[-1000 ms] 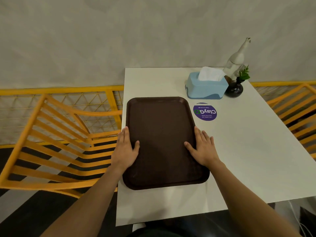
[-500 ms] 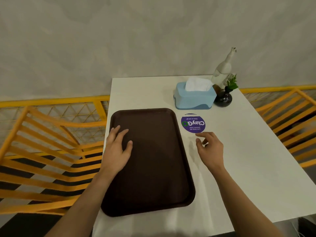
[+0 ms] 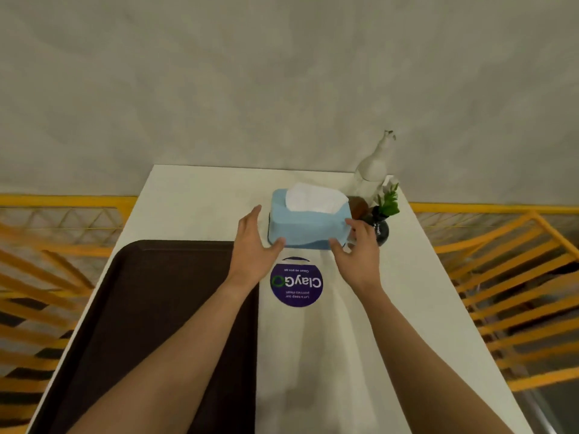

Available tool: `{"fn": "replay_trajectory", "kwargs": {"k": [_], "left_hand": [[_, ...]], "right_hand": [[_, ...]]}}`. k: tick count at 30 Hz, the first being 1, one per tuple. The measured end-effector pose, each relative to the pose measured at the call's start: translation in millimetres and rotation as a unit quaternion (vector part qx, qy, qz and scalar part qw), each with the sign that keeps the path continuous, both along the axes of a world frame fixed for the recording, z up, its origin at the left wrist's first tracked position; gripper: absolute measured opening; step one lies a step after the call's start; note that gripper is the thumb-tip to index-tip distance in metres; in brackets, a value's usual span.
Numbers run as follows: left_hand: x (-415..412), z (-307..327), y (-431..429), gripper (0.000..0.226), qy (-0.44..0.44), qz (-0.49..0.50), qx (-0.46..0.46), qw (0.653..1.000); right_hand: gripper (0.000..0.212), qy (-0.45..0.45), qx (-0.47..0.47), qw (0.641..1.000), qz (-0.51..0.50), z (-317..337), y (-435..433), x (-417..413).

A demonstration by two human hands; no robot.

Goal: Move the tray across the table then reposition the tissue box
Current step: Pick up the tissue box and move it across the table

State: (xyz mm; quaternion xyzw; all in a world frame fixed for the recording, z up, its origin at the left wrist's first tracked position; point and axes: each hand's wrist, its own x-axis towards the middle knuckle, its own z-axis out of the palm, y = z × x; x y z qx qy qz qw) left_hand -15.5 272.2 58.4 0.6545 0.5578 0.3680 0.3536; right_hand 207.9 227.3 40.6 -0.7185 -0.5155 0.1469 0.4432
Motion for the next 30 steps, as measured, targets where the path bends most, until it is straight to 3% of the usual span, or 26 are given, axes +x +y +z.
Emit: {"fn": "replay_trajectory", "kwargs": {"k": [7,11,13,20,30], "left_hand": [[34,-26,39,0.121,-0.007,-0.008,-0.068,0.998],[35,-35,57,0.102,-0.019,-0.044,-0.09,0.995],[34,-38,61,0.092,-0.03,-0.045,-0.095,0.994],[28,-33,64,0.086,-0.051,-0.036,-0.089,0.994],[-50,13,65,0.085,-0.064,-0.002,-0.007,0.998]], "right_hand": [[0.081,0.084,0.001,0.995,0.047,-33,24,20],[0.093,0.129,-0.039,0.99,0.037,-47,27,19],[0.088,0.128,-0.048,0.99,0.03,-53,30,20],[0.07,0.088,-0.051,0.995,0.015,-51,34,12],[0.061,0.095,0.012,0.992,0.079,-6,45,-50]]}}
